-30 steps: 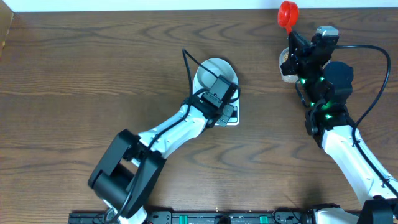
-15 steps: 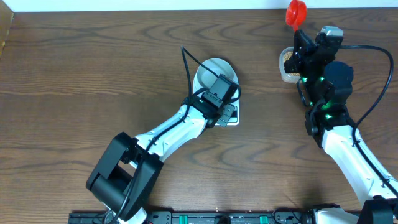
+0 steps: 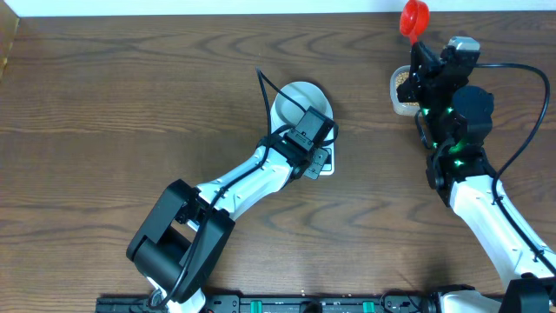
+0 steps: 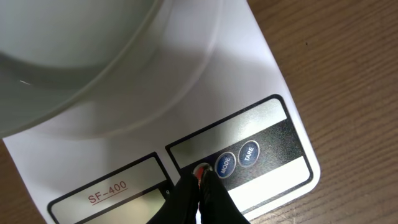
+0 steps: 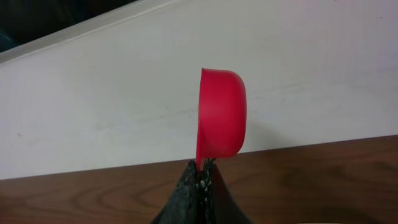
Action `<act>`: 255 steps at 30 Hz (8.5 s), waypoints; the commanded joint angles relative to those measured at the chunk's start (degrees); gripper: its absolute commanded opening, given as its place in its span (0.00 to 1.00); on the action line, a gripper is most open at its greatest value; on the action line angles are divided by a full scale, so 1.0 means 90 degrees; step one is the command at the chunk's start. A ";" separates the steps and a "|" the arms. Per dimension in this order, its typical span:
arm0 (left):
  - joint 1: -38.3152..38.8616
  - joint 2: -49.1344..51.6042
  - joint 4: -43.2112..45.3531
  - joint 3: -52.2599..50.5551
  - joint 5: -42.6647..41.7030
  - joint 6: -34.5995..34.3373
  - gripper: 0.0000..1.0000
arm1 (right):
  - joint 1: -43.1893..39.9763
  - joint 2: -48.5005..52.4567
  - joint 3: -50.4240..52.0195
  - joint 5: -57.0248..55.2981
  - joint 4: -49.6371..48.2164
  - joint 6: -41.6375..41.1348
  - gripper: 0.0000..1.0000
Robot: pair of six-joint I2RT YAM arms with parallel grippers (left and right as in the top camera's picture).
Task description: Scoop item into bowl and weigh 50g on scale
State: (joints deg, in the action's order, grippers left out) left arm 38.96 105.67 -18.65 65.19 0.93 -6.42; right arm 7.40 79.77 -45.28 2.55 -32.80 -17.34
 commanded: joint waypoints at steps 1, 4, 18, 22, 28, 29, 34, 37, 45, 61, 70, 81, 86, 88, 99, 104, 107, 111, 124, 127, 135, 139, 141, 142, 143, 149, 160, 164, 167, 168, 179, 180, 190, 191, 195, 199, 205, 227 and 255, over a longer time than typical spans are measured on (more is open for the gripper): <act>-0.0005 0.0155 0.0005 0.0034 -0.0058 -0.0155 0.07 | -0.0032 0.0007 -0.0180 -0.0087 -0.0019 0.0032 0.01; -0.0005 0.0158 0.0007 0.0032 -0.0061 -0.0155 0.07 | -0.0032 0.0007 -0.0180 -0.0051 -0.0017 0.0032 0.01; -0.0005 0.0233 0.0080 0.0032 -0.0155 -0.0158 0.07 | -0.0032 0.0007 -0.0180 -0.0049 -0.0017 0.0032 0.01; -0.0005 0.0262 0.0102 0.0032 -0.0155 -0.0158 0.07 | -0.0027 0.0007 -0.0180 -0.0049 -0.0017 0.0032 0.01; -0.0005 0.0279 0.0104 0.0032 -0.0155 -0.0160 0.07 | -0.0027 0.0007 -0.0180 -0.0049 -0.0015 0.0032 0.01; -0.0007 0.0291 0.0104 0.0032 -0.0155 -0.0160 0.07 | -0.0027 0.0007 -0.0180 -0.0049 -0.0015 0.0032 0.01; -0.0080 0.0410 0.0129 0.0032 -0.0187 -0.0240 0.07 | -0.0027 0.0007 -0.0177 -0.0049 0.0010 0.0032 0.01; -0.0185 0.0627 0.0126 0.0032 -0.0243 -0.0401 0.07 | -0.0027 0.0007 -0.0180 0.0002 0.0010 0.0034 0.01; -0.0272 0.0680 0.0070 0.0022 -0.0508 -0.0248 0.07 | -0.0027 0.0007 -0.0180 0.0119 0.0007 0.0034 0.01; -0.0255 0.0590 -0.0226 -0.0010 -0.0702 -0.0614 0.07 | -0.0027 0.0007 -0.0180 0.0119 0.0007 0.0197 0.01; -0.0257 0.0646 -0.0158 -0.0134 -0.0384 -0.1003 0.07 | -0.0027 0.0007 -0.0180 0.0236 0.0012 0.0197 0.01; -0.0313 0.0692 -0.0032 -0.0134 -0.0027 -0.0988 0.07 | -0.0027 0.0007 -0.0180 0.0238 0.0010 0.0197 0.01; -0.0316 0.0651 -0.0131 0.0080 -0.0029 -0.0911 0.07 | -0.0027 0.0007 -0.0177 0.0238 0.0005 0.0197 0.01; -0.0308 0.0593 -0.0219 0.0170 -0.0032 -0.0792 0.07 | -0.0027 0.0007 -0.0180 0.0238 0.0005 0.0197 0.01; -0.0061 0.0333 -0.0228 0.0189 -0.0053 -0.0566 0.07 | -0.0027 0.0007 -0.0180 0.0236 0.0007 0.0197 0.01; 0.0056 0.0333 -0.0209 0.0189 -0.0029 -0.0367 0.07 | -0.0027 0.0007 -0.0180 0.0238 0.0007 0.0197 0.01; 0.0017 0.0333 -0.0228 0.0187 -0.0029 -0.0551 0.07 | -0.0027 0.0007 -0.0177 0.0238 0.0007 0.0197 0.01; -0.0017 0.0333 -0.0228 0.0187 -0.0029 -0.0614 0.07 | -0.0027 0.0007 -0.0180 0.0238 0.0010 0.0197 0.01; -0.0141 0.0719 -0.0233 0.0163 -0.0172 -0.0765 0.07 | -0.0027 0.0007 -0.0180 0.0238 0.0075 0.0197 0.01; -0.0143 0.0821 -0.0243 0.0163 -0.0461 -0.0629 0.07 | -0.0027 0.0007 -0.0177 0.0238 0.0075 0.0199 0.01; -0.0148 0.0940 -0.0386 0.0158 -0.0675 -0.0882 0.07 | -0.0027 0.0007 -0.0177 0.0265 0.0109 0.0197 0.01; -0.0146 0.0940 -0.0522 0.0158 -0.0675 -0.1093 0.08 | -0.0027 0.0007 -0.0177 0.0289 0.0129 0.0197 0.01; -0.0141 0.0940 -0.0576 0.0158 -0.0673 -0.1226 0.07 | -0.0027 0.0007 -0.0177 0.0289 0.0148 0.0197 0.01; -0.0143 0.0940 -0.0617 0.0158 -0.0673 -0.1350 0.07 | -0.0027 0.0007 -0.0177 0.0291 0.0160 0.0197 0.01; -0.0143 0.0940 -0.0680 0.0158 -0.0673 -0.1455 0.08 | -0.0027 0.0007 -0.0177 0.0291 0.0177 0.0197 0.01; -0.0143 0.0522 -0.0828 0.0192 -0.0381 -0.1341 0.07 | -0.0027 0.0007 -0.0177 0.0284 0.0194 0.0197 0.01; -0.0340 -0.1445 -0.0950 0.0345 -0.0151 -0.0597 0.07 | -0.0027 0.0007 -0.0180 0.0148 -0.0032 0.0194 0.01; -0.0814 -0.1979 -0.1047 0.0345 -0.0151 -0.0595 0.07 | -0.0032 0.0010 -0.0272 0.0039 -0.0090 0.0194 0.01; -0.1341 -0.2319 -0.1117 0.0345 -0.0155 -0.0602 0.08 | -0.0032 0.0010 -0.0398 0.0041 -0.0080 0.0189 0.01; -0.1523 -0.2414 -0.1122 0.0342 -0.0155 -0.0600 0.08 | -0.0032 0.0015 -0.0459 0.0039 -0.0070 0.0189 0.01; -0.2465 -0.2752 -0.1120 0.0342 -0.0151 -0.0602 0.98 | -0.0027 0.0644 -0.1195 0.0389 0.0175 -0.0267 0.01; -0.2465 -0.2752 -0.1120 0.0342 -0.0148 -0.0600 0.98 | -0.0027 0.0721 -0.1248 0.0447 0.0175 -0.0284 0.01; -0.2465 -0.2752 -0.1355 0.0342 -0.0202 -0.0602 0.98 | -0.0027 0.0923 -0.1341 0.1634 0.0493 -0.0287 0.01; -0.2465 -0.2752 -0.1401 0.0342 -0.0206 -0.0602 0.98 | -0.0027 0.0923 -0.1341 0.1768 0.0580 -0.0289 0.01; -0.2475 -0.2803 -0.1785 0.0342 -0.0243 -0.0192 0.98 | -0.0034 0.0911 -0.1341 0.2076 0.0950 -0.0287 0.01; -0.2487 -0.3002 -0.2057 0.0342 -0.0787 0.0607 0.98 | -0.0056 0.0804 -0.1341 0.2076 0.1319 -0.0255 0.01; -0.2710 -0.3577 -0.2501 0.0342 -0.1248 0.1120 0.98 | -0.0202 0.0444 -0.1341 0.2064 0.2038 0.0236 0.01; -0.3104 -0.4371 -0.3400 0.0355 -0.3147 0.3568 0.98 | -0.0478 0.0340 -0.1341 0.1875 0.1751 0.0529 0.01; -0.3871 -0.4342 -0.4303 0.1005 -0.3915 0.5438 0.99 | -0.0576 0.0517 -0.1341 0.3164 0.2164 0.0508 0.01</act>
State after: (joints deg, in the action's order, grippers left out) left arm 4.49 66.96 -57.19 72.18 -33.12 40.38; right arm 3.16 84.38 -56.23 27.88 -14.57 -13.50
